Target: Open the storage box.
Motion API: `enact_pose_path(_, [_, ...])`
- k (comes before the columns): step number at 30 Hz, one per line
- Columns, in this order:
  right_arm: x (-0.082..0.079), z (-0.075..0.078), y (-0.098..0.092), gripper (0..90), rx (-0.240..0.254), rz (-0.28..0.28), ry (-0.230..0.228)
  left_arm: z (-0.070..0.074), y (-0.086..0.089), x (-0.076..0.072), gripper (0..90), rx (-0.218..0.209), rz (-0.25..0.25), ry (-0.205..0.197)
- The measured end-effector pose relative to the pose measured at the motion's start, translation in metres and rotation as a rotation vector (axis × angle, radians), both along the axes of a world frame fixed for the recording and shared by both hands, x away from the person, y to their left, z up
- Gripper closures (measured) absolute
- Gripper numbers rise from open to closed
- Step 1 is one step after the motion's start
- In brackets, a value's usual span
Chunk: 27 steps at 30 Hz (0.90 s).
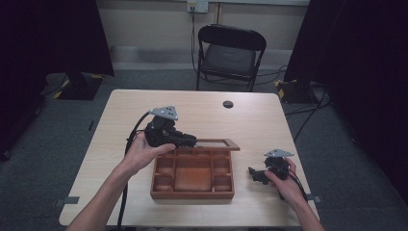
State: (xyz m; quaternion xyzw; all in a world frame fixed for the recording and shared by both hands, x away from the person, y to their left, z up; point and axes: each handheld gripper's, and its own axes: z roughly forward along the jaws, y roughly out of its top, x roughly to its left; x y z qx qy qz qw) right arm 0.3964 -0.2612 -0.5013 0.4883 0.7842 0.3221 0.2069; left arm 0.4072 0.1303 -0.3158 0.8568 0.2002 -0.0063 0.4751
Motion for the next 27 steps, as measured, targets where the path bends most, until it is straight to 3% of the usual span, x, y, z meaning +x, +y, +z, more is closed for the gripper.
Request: enact_pose_path(27, [0.0, 0.0, -0.0001, 0.0, -0.001, 0.001, -0.001, 0.0003, -0.0002, -0.0001, 82.3, 0.002, 0.003, 0.003])
